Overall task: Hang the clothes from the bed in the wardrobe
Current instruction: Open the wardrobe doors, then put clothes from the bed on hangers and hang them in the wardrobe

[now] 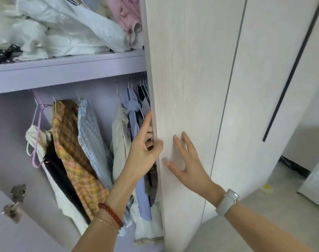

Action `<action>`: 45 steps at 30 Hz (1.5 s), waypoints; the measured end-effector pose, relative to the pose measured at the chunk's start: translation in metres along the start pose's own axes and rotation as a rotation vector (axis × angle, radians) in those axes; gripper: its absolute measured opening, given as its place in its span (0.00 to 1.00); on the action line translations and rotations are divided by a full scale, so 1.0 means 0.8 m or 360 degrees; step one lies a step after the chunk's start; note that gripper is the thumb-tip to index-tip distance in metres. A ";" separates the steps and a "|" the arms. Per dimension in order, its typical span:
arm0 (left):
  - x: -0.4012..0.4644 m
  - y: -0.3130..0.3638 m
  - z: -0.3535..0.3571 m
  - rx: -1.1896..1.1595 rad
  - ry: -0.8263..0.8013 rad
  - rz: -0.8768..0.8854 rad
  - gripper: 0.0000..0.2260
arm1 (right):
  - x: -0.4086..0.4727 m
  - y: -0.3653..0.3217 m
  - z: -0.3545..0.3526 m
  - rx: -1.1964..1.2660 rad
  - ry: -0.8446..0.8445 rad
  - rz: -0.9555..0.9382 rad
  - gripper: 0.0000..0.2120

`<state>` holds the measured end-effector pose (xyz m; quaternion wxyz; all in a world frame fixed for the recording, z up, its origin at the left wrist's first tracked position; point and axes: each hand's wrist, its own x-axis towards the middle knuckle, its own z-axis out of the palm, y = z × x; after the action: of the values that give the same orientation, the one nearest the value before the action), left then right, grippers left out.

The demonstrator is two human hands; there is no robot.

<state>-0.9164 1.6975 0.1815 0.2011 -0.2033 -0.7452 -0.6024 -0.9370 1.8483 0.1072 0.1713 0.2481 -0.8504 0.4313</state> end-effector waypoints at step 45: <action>0.093 0.031 0.310 0.1040 -0.0645 0.0988 0.19 | -0.127 0.094 -0.285 -0.1349 0.1417 0.0353 0.22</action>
<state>-0.9786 1.9494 0.1944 0.2755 -0.4551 -0.8235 -0.1972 -0.8792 2.1003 0.1369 0.5470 -0.1348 -0.8153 0.1336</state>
